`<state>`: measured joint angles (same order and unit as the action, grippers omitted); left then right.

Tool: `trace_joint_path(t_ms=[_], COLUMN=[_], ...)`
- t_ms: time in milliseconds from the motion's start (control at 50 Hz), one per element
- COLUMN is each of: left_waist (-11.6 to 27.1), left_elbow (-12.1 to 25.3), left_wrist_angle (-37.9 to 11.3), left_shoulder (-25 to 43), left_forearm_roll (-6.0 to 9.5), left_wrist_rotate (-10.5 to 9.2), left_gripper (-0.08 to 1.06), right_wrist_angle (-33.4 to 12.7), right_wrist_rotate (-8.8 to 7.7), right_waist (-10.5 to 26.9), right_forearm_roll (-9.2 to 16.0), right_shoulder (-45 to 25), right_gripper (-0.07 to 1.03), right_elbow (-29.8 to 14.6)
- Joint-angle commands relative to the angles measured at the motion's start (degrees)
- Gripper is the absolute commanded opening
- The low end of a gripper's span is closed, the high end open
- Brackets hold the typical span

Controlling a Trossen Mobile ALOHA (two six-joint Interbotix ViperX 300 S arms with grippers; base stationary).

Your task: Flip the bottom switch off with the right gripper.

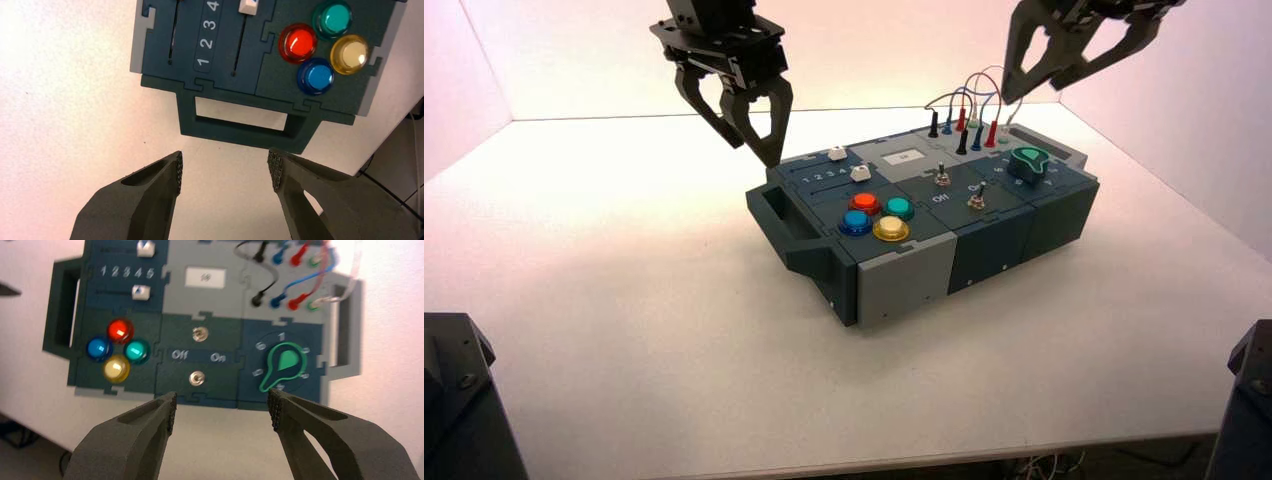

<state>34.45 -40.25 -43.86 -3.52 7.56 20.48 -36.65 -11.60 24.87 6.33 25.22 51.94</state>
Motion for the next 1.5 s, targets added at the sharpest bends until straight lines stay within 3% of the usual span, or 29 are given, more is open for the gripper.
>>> trace_joint_path(t_ms=[20, 100, 120, 180, 240, 340, 460, 1100, 1500], left_waist=[-0.7, -0.7, -0.7, -0.7, -0.6, -0.6, -0.6, -0.4, -0.4], left_elbow=[1.3, 1.2, 1.2, 1.1, 0.3, -1.5, -2.7, -7.8, -7.2], left_wrist_angle=[0.6, 0.7, 0.6, 1.0, 2.4, 4.8, 5.3, 9.2, 13.9], left_shoulder=[0.6, 1.3, 1.4, 1.4, 1.2, 0.7, 0.3, 1.6, 9.3], left_forearm_roll=[0.35, 1.23, 1.41, 1.41, 1.49, 1.93, 2.11, 1.93, 1.93], left_wrist_rotate=[-2.02, -5.54, -8.00, -12.04, -14.85, -18.81, -21.88, -29.79, -29.79], left_gripper=[0.88, 0.88, 0.88, 0.88, 0.88, 0.88, 0.88, 0.88, 0.88], right_wrist_angle=[-0.4, -0.8, -0.8, -0.9, -1.1, -1.1, -1.2, -1.3, -1.2], right_wrist_rotate=[0.00, 0.00, 0.00, 0.00, -0.09, -0.09, -0.09, 0.09, 0.09], right_waist=[0.6, 0.5, 0.6, 1.1, 1.8, 3.5, 5.0, 5.3, 5.2], right_forearm_roll=[0.3, 0.3, 0.2, 0.2, 0.0, -0.1, -0.2, -0.4, -1.3], right_shoulder=[-1.8, -3.4, -3.8, -4.6, -5.3, -6.4, -8.8, -15.8, -20.5], right_gripper=[0.92, 0.89, 0.88, 0.85, 0.80, 0.75, 0.75, 0.70, 0.70], right_elbow=[-2.0, -2.4, -2.5, -2.7, -2.8, -2.7, -3.1, -5.3, -7.7])
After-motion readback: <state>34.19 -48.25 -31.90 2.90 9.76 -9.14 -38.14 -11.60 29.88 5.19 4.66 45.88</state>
